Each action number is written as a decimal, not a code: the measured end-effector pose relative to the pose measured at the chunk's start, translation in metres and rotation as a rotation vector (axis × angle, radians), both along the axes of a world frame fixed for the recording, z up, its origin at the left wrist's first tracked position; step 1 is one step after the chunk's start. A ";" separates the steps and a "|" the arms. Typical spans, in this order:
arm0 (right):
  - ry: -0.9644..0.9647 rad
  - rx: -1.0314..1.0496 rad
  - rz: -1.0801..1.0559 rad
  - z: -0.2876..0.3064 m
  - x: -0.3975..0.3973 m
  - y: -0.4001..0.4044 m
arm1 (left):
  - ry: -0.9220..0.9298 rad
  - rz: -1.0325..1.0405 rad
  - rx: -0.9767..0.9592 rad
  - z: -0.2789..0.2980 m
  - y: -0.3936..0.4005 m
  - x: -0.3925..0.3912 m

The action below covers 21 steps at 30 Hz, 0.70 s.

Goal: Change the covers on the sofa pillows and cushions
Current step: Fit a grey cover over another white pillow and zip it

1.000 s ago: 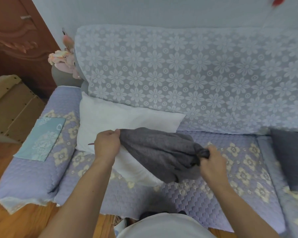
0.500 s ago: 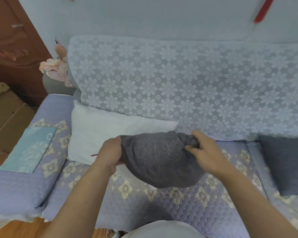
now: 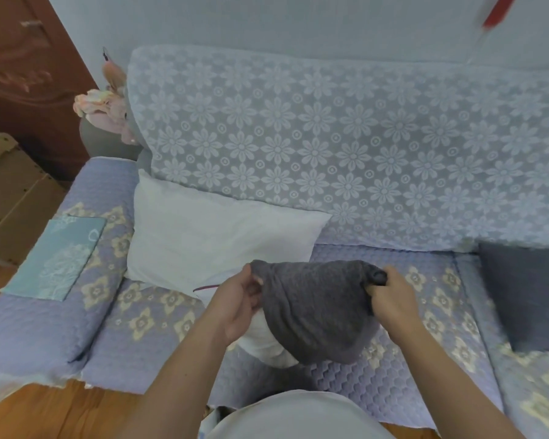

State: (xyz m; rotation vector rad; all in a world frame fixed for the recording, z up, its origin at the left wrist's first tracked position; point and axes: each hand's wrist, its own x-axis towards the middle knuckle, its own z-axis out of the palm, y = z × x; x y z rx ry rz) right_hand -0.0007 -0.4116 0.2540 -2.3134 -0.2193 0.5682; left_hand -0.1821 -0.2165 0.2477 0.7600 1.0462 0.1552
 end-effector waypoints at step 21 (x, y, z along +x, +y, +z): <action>-0.210 0.161 -0.420 0.022 0.045 -0.021 | 0.131 -0.370 0.210 0.055 0.009 0.040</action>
